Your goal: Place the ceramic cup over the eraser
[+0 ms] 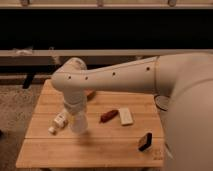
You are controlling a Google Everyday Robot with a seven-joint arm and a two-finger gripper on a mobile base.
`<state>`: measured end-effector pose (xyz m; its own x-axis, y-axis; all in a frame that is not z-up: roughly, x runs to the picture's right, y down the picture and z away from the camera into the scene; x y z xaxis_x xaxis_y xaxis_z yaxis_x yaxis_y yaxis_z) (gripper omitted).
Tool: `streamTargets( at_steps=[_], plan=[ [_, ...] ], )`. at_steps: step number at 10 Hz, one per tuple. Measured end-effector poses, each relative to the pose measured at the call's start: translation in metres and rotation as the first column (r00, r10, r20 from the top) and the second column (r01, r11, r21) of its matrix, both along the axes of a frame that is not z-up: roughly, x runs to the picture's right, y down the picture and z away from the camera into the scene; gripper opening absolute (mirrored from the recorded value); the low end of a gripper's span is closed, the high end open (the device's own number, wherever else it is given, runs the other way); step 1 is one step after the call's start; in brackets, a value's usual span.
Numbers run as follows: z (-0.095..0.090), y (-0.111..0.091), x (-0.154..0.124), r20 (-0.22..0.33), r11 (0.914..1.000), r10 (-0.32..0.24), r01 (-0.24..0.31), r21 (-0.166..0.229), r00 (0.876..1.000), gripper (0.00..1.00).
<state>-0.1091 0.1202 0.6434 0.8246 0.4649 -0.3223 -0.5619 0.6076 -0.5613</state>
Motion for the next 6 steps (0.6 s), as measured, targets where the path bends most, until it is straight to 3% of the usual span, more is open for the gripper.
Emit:
streamTargets(
  at_steps=[2,5,6],
  plan=[
    [-0.031,-0.007,0.047,-0.032,0.9989,0.033,-0.032,0.035,0.999,0.00],
    [-0.058,-0.009,0.116,-0.103,0.9923,0.106,-0.099,0.074,0.989,0.00],
    [-0.060,-0.008,0.128,-0.119,0.9907,0.121,-0.112,0.078,0.986,0.00]
  ],
)
